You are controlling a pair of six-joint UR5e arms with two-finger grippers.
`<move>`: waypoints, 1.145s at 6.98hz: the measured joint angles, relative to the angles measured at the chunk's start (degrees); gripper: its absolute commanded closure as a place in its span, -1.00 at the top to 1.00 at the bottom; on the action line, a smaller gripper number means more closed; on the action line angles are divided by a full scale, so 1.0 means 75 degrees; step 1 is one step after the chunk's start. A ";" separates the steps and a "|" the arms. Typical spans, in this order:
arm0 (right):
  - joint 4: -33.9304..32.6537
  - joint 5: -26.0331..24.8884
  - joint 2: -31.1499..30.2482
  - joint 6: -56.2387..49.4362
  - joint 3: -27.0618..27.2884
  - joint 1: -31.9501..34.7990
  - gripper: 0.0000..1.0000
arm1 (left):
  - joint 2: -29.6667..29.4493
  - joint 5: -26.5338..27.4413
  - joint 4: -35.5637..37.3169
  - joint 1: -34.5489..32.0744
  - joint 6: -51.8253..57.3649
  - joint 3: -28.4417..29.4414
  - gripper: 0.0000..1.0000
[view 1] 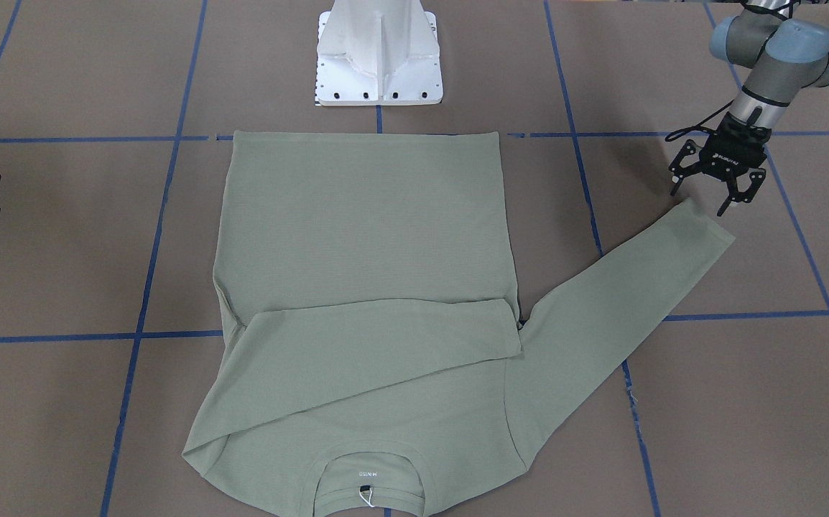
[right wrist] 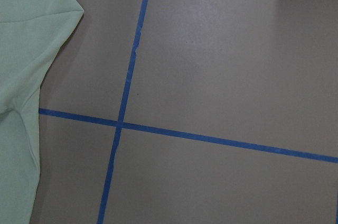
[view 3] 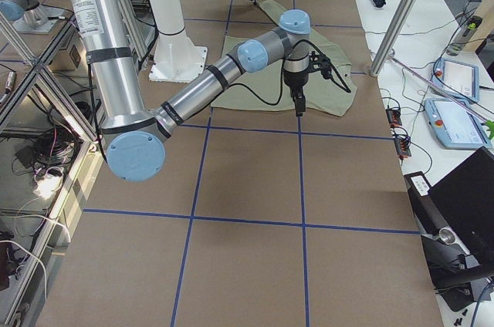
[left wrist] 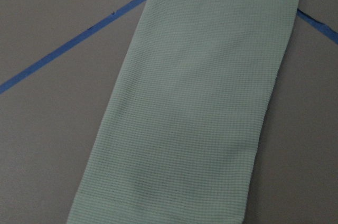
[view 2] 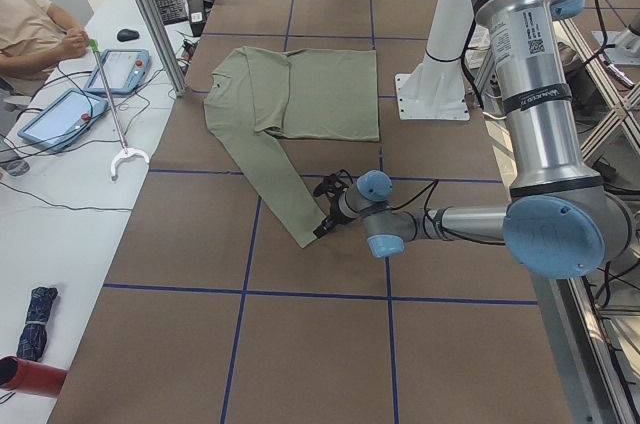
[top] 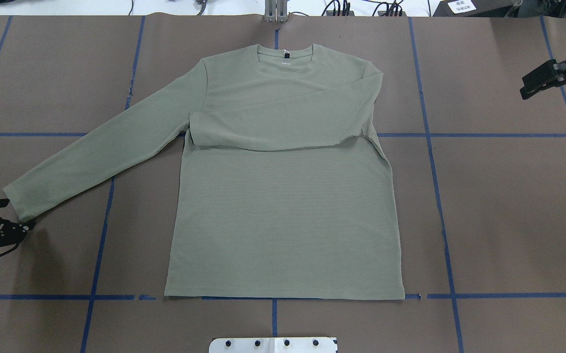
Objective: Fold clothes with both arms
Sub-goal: 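Grasp the other sleeve cuff with the left gripper and lift it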
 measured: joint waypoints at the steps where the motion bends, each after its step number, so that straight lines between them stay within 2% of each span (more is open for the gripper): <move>1: -0.0002 0.0001 -0.0008 -0.0001 0.0003 0.0003 1.00 | 0.0005 0.0039 0.0000 0.0059 -0.0002 0.0005 -0.99; 5: -0.0004 -0.0005 -0.0009 0.0019 0.0006 0.0007 1.00 | 0.0063 -0.0013 -0.0027 0.0002 0.0011 -0.0104 -1.00; 8: -0.0004 0.0127 -0.0163 0.0010 -0.0012 0.0052 1.00 | -0.0239 -0.0041 -0.0002 -0.0241 -0.0019 -0.0925 -1.00</move>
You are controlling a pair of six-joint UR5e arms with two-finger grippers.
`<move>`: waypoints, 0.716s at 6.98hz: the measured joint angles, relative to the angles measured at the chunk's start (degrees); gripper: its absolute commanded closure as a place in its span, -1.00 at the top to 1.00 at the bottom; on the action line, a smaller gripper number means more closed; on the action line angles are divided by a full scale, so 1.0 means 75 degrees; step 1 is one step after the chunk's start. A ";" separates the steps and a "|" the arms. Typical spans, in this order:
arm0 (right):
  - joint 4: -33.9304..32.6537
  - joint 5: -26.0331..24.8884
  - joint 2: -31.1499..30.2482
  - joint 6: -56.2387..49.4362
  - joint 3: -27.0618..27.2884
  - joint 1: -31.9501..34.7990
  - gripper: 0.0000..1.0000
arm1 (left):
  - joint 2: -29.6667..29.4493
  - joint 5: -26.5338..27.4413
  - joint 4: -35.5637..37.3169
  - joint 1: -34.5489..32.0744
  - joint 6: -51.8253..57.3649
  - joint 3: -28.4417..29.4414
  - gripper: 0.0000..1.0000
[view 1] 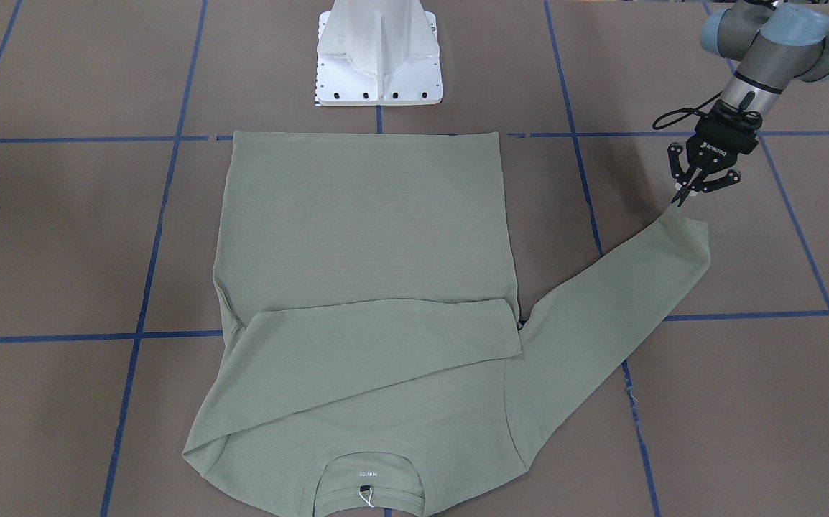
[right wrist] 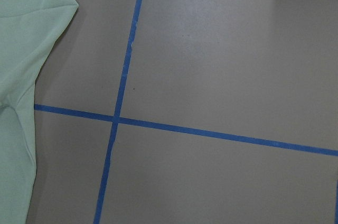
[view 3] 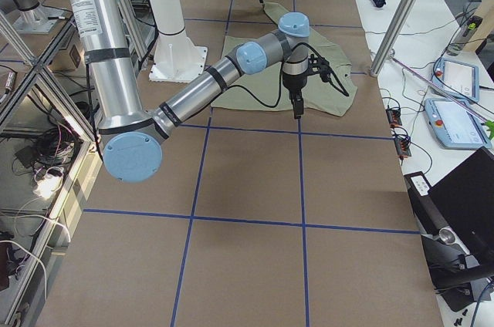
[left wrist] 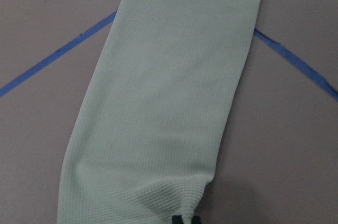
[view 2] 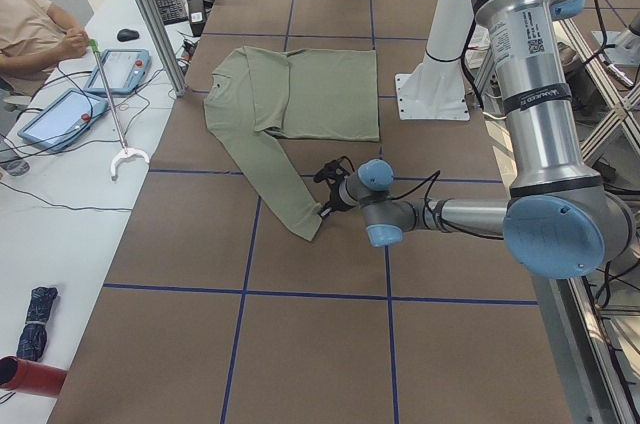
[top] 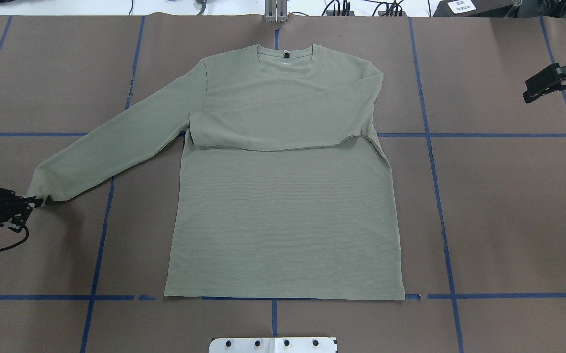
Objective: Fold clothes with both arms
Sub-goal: 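Grasp the other sleeve cuff with the left gripper and lift it, then carry the sleeve across the chest toward the opposite shoulder with left gripper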
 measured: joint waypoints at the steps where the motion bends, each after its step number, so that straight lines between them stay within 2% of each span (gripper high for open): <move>1: 0.0000 0.0132 -0.0119 -0.0074 -0.0009 0.0101 1.00 | -0.0439 -0.0003 0.0151 -0.0188 -0.0007 -0.0157 -1.00; 3: 0.0000 0.0305 -0.0375 -0.0418 -0.0016 0.0380 1.00 | -0.2023 0.0000 0.1462 -0.0499 -0.0287 -0.0236 -1.00; 5: 0.0000 0.0326 -0.0450 -0.0501 -0.0024 0.0495 1.00 | -0.4342 0.0035 0.3530 -0.0530 -0.1332 0.0032 -1.00</move>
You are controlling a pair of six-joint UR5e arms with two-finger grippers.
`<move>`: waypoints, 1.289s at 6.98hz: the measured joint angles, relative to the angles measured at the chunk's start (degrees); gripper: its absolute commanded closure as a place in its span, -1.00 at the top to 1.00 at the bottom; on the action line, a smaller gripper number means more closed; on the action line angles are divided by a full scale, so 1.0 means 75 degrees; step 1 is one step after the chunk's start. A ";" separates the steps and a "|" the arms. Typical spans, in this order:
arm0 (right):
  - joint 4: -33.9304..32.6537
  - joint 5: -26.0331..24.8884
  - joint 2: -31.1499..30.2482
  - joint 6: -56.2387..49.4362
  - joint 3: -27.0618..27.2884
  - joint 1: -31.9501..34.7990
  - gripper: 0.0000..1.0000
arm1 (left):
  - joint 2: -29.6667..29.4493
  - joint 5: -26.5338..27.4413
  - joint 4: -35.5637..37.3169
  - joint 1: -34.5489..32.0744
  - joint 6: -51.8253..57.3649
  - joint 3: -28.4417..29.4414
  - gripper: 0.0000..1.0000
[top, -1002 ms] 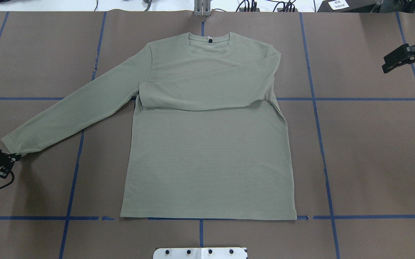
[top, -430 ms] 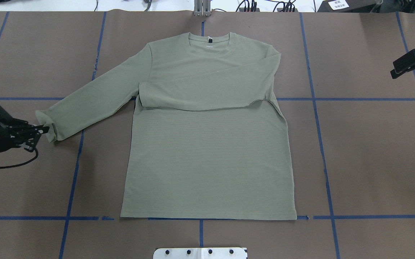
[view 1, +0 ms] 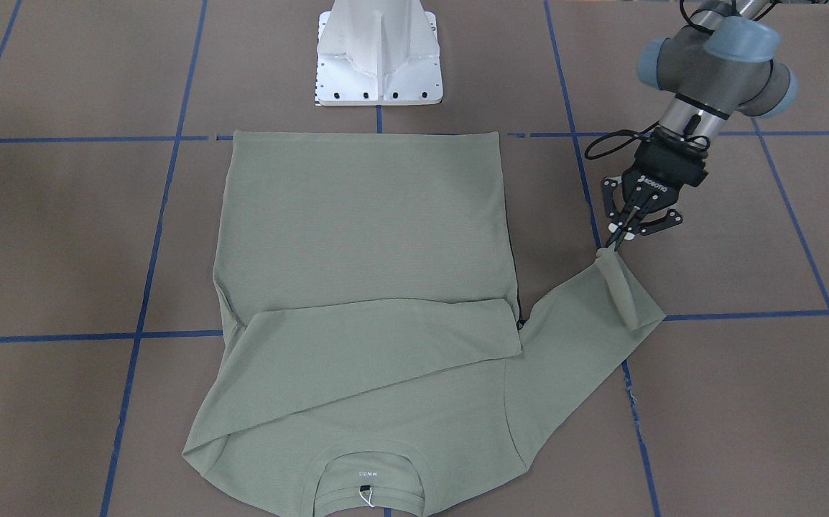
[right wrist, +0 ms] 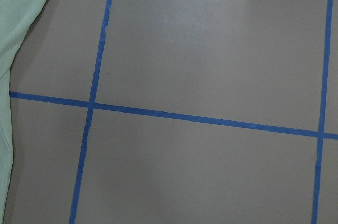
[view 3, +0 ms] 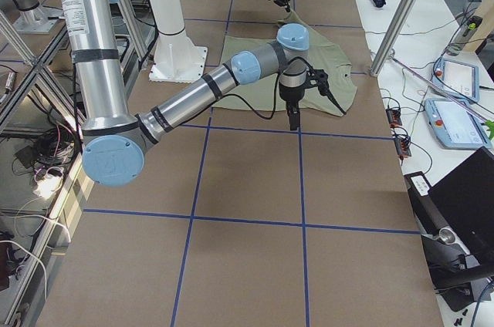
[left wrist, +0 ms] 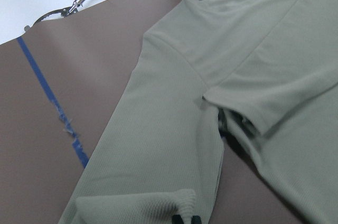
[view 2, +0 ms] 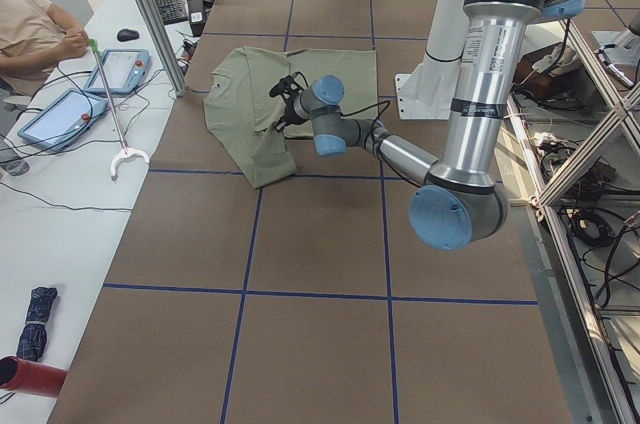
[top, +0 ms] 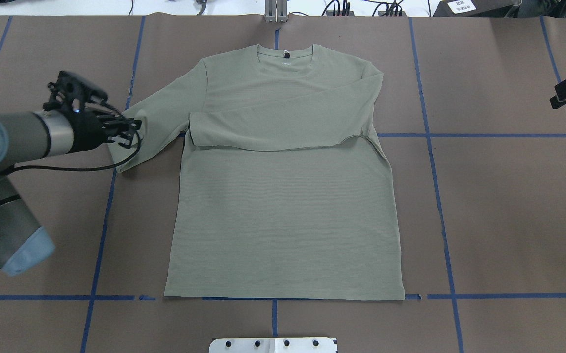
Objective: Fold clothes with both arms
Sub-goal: 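Carry the sleeve across the chest toward the opposite shoulder with left gripper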
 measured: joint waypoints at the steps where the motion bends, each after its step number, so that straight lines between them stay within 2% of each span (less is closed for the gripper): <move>1: -0.0001 0.0000 -0.0009 0.0001 -0.0003 0.0036 1.00 | -0.1229 0.0015 0.1035 0.0039 -0.0600 0.0336 -1.00; 2: 0.0000 0.0000 -0.0015 0.0009 -0.0007 0.0068 1.00 | -0.2296 0.0024 0.1693 0.0090 -0.1192 0.0783 -1.00; 4: 0.0000 0.0002 -0.0018 0.0037 -0.0008 0.0117 1.00 | -0.4313 0.0096 0.2206 0.0263 -0.2088 0.2228 -1.00; 5: -0.0001 0.0007 -0.0014 0.0062 -0.0006 0.0134 1.00 | -0.4851 0.0239 0.2237 0.0519 -0.2194 0.2661 -1.00; 7: -0.0001 0.0011 -0.0012 0.0092 -0.0006 0.0155 1.00 | -0.5135 0.0699 0.1944 0.1270 -0.1311 0.2944 -1.00; 9: 0.0000 0.0011 -0.0020 0.0102 -0.0022 0.0161 1.00 | -0.5001 0.0895 0.0996 0.1920 -0.0451 0.3194 -1.00</move>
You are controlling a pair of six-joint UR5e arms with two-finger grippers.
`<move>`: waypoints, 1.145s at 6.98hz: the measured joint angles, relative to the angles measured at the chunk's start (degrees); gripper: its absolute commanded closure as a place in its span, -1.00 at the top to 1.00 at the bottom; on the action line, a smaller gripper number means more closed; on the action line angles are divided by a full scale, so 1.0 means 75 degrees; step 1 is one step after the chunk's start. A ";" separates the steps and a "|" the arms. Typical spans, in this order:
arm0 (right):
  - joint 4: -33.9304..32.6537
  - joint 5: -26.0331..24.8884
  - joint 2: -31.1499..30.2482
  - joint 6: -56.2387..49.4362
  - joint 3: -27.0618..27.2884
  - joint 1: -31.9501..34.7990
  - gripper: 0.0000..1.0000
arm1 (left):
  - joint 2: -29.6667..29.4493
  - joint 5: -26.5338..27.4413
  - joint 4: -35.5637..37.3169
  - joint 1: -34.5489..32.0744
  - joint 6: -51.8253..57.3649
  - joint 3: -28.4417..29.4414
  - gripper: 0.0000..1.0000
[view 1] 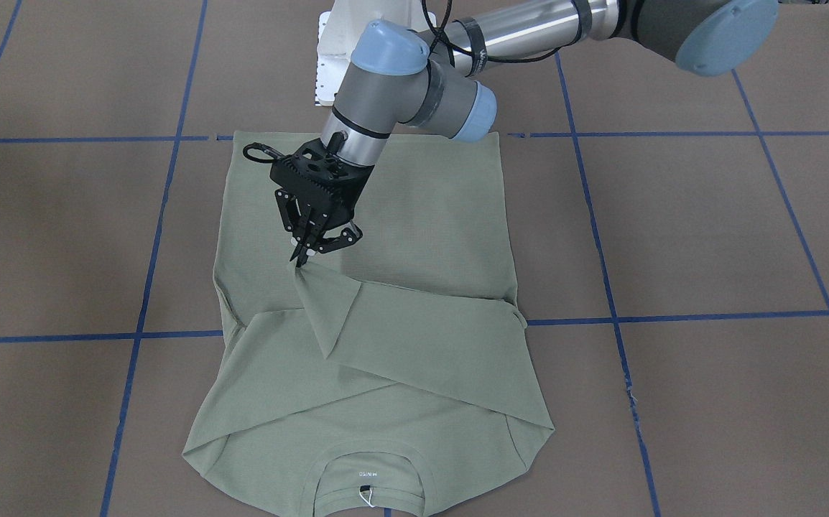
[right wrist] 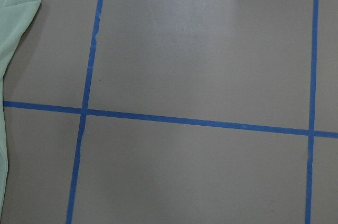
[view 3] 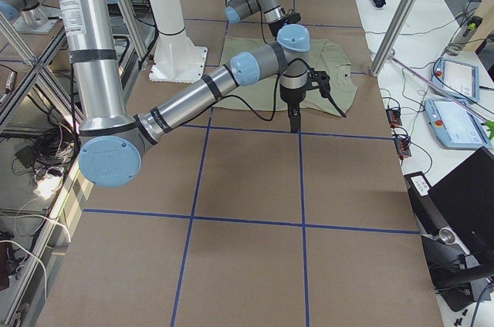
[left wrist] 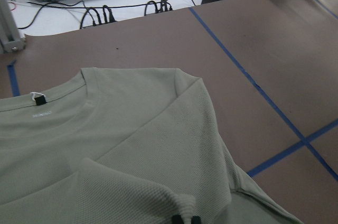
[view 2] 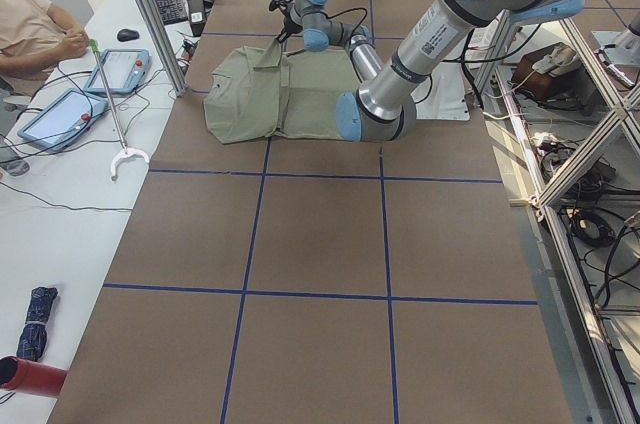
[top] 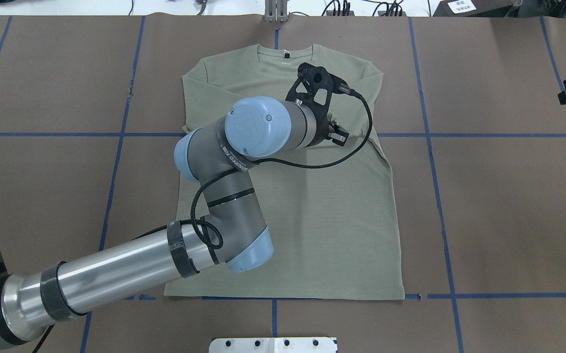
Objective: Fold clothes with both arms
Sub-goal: 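Carry the sleeve across the chest toward the opposite shoulder with left gripper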
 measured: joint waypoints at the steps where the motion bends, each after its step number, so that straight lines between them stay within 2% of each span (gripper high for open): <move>1: 0.0000 0.0000 0.0001 0.0002 -0.0004 0.0000 1.00 | 0.0018 0.0026 -0.0296 0.0188 0.0307 0.0094 -1.00; 2: 0.0000 0.0000 0.0006 0.0002 -0.0005 0.0001 1.00 | -0.0010 0.0030 -0.0410 0.0321 0.0464 0.0132 0.33; 3: 0.0000 0.0000 0.0012 0.0002 -0.0009 0.0001 1.00 | -0.0052 0.0026 -0.0477 0.0405 0.0521 0.0149 0.99; 6: 0.0089 0.0003 0.0128 -0.0004 -0.0091 -0.0031 1.00 | 0.0005 -0.0052 -0.1259 0.0464 -0.0012 0.0076 1.00; 7: 0.0376 0.0005 0.0158 0.0061 -0.0121 -0.0102 1.00 | 0.0054 -0.0169 -0.1192 0.0417 -0.0133 -0.0008 1.00; 8: 0.0825 -0.0011 0.0216 0.0268 -0.0178 -0.0369 1.00 | 0.0088 -0.0551 -0.0718 0.0216 -0.0142 -0.0161 1.00</move>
